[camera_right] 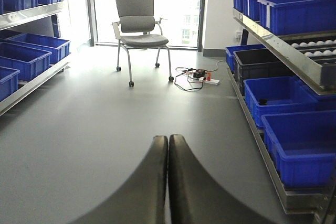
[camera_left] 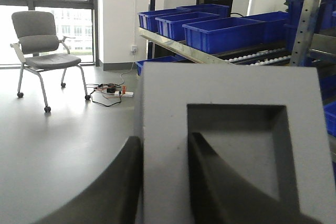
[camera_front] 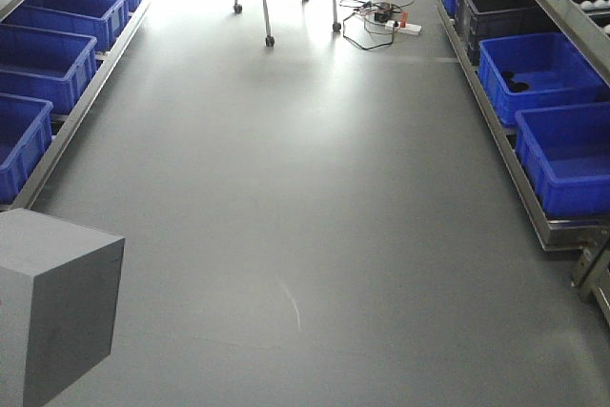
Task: Sort gray base to blue bin
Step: 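Drive down the aisle between blue bin shelves carrying the block, then turn and approach the large empty blue bin on the shelf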
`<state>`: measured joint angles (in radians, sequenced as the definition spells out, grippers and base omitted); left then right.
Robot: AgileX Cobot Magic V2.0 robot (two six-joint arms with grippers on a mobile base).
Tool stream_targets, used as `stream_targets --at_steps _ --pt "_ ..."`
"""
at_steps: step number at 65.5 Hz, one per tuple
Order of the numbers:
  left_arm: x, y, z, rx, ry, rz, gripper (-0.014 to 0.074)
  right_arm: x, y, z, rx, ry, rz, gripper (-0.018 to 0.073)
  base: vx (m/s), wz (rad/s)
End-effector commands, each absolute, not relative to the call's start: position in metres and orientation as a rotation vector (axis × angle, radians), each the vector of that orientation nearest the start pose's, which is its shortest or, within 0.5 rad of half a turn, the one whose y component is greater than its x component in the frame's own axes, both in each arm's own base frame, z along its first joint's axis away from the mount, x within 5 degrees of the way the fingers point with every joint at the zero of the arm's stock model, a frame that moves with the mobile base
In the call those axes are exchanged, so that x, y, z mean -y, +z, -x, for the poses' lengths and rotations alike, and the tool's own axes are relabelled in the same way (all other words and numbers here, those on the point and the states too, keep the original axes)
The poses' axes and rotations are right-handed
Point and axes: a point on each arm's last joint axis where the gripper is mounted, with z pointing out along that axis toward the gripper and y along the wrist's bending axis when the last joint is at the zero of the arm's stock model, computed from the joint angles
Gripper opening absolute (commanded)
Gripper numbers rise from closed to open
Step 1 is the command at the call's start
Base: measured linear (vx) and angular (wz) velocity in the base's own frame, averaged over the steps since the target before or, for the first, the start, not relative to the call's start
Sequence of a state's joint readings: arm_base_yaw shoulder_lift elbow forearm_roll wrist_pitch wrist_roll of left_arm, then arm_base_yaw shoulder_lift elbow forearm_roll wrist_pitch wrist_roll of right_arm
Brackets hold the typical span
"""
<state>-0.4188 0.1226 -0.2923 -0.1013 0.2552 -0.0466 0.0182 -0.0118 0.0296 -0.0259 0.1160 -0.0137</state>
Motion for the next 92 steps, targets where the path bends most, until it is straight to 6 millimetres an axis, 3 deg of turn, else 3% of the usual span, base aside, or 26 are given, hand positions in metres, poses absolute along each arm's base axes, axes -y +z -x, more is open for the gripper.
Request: stream_targets --at_steps 1,48,92 --pt "0.0222 0.3001 -0.0459 -1.444 -0.489 -0.202 -0.0006 -0.0006 0.1960 -0.0565 -1.542 -0.032 0.050 -0.0009 0.37 0.05" --pt "0.0222 0.3001 -0.0459 -1.444 -0.489 -0.202 -0.0006 -0.0006 0.1960 -0.0565 -1.542 -0.032 0.050 -0.0009 0.32 0.14" --pt "0.0222 0.3001 -0.0459 -1.444 -0.489 -0.202 -0.0006 -0.0006 0.1960 -0.0565 -1.542 -0.032 0.050 -0.0009 0.23 0.84"
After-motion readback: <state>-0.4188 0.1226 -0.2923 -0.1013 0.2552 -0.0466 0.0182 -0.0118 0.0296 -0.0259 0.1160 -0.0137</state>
